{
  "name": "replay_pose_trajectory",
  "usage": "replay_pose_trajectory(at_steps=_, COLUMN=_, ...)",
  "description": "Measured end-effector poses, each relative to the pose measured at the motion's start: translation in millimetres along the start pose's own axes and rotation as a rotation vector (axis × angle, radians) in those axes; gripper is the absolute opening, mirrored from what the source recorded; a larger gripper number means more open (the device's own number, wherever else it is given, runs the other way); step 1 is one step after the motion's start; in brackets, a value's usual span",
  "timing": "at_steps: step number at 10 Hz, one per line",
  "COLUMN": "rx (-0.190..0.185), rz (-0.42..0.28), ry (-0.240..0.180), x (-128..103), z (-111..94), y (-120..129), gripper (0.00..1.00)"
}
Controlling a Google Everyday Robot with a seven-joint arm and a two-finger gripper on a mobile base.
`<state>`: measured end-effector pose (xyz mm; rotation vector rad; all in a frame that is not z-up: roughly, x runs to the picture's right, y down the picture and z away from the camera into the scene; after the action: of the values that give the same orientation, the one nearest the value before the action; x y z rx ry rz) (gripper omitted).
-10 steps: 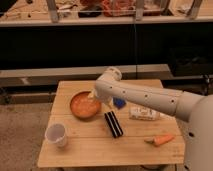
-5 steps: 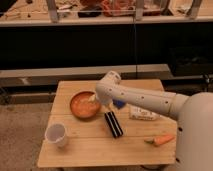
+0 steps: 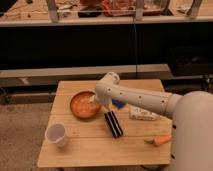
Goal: Pick up the ceramic bowl
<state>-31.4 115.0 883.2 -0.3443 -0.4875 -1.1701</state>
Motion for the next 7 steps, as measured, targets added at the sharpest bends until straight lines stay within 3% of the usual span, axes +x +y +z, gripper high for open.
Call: replay_pose_trajectory(at_steps=7, rx=-0.006, rz=-0.004, ry=-0.039, x=2, z=14, y=-2, gripper=0.80)
